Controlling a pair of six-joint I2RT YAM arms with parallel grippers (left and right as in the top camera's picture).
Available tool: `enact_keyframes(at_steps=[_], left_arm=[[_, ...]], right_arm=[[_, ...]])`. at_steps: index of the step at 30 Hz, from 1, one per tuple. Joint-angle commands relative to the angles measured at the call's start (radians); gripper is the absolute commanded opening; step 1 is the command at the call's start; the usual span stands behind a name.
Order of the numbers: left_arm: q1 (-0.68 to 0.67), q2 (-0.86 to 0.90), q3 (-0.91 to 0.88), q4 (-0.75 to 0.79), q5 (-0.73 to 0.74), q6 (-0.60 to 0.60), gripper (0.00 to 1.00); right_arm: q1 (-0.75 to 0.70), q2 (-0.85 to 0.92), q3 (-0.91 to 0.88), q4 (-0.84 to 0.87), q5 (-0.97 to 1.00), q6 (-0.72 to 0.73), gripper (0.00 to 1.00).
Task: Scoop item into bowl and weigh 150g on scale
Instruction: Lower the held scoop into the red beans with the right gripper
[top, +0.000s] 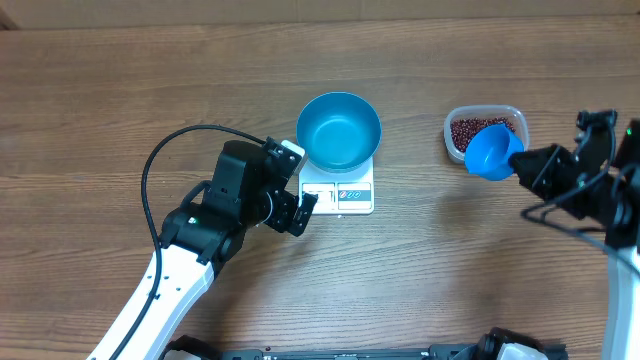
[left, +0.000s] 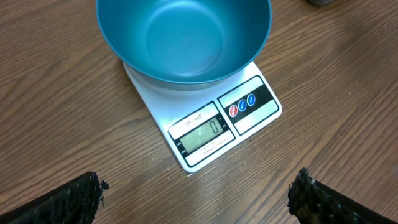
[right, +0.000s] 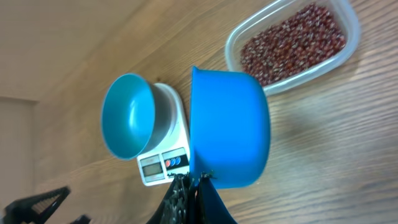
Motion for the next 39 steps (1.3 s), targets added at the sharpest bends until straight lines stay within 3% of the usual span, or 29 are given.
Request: enact_keyframes(at_steps=[1,7,13,17,25,39], left_arm=[[0.003,0.008,-0.001,0.000,-0.006,-0.013,1.00],[0.003,0.008,-0.001,0.000,-0.006,-0.013,0.99],[0.003,0.008,-0.001,0.000,-0.006,-0.013,1.00],[0.003,0.008,-0.001,0.000,-0.006,-0.013,1.00],[0.003,0.008,-0.001,0.000,-0.006,-0.013,1.00],[0.003,0.008,-0.001,0.000,-0.006,-0.013,1.00]], right_arm=[[0.047,0.100,0.158,-0.041,0.111,-0.027,0.04],[0.125,0.291,0.433,-0.127,0.415,-0.068,0.04],[0.152,0.415,0.467,-0.108,0.504,-0.226,0.04],[0.152,0.463,0.467,-0.088,0.572,-0.247,0.04],[0.152,0.537,0.457,-0.039,0.506,-0.349,0.04],[0.153,0.681,0.455,-0.053,0.498,-0.348,0.04]])
